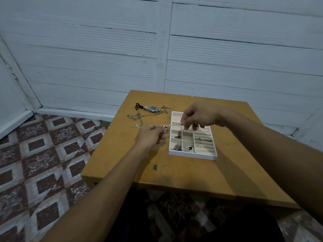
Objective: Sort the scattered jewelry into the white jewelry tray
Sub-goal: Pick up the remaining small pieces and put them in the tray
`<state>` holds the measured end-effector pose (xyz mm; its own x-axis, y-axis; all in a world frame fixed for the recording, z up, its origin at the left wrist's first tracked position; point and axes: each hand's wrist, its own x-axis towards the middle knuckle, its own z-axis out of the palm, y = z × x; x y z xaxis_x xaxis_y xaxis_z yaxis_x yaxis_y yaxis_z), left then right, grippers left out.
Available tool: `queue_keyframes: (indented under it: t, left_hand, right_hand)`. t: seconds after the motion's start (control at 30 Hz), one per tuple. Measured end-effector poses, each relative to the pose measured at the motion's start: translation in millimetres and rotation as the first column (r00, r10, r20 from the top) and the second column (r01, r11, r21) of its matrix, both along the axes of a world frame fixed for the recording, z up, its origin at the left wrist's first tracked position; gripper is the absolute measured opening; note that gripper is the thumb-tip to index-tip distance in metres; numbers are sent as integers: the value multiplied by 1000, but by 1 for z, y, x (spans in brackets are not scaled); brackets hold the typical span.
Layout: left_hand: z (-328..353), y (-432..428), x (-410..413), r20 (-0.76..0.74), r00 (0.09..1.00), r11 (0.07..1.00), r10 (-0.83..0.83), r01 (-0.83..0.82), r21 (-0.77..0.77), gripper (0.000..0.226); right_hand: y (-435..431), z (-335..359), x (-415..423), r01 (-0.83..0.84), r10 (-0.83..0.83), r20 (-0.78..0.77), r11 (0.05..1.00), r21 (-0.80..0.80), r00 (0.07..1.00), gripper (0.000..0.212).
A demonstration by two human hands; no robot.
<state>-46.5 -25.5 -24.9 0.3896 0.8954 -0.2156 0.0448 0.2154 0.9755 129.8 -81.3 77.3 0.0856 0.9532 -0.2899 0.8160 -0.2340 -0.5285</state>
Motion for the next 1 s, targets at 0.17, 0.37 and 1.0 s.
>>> queue_keyframes:
  t: [0.17,0.37,1.0]
  left_hand:
    - [6,-6,15,275,958,940,-79,164,-300,24]
    - [9,-10,36,363,918,872,-160,304,-384,43]
    - [5,-12,53,457,881,771,-124,376,-515,45]
  right_hand:
    - [-2,10,1,-13,13,0,998,56,1000,12]
    - [-1,15,6,-4,1,62,998,57,998,10]
    - [3,-10,16,191,-187,-46,972,137,981,11]
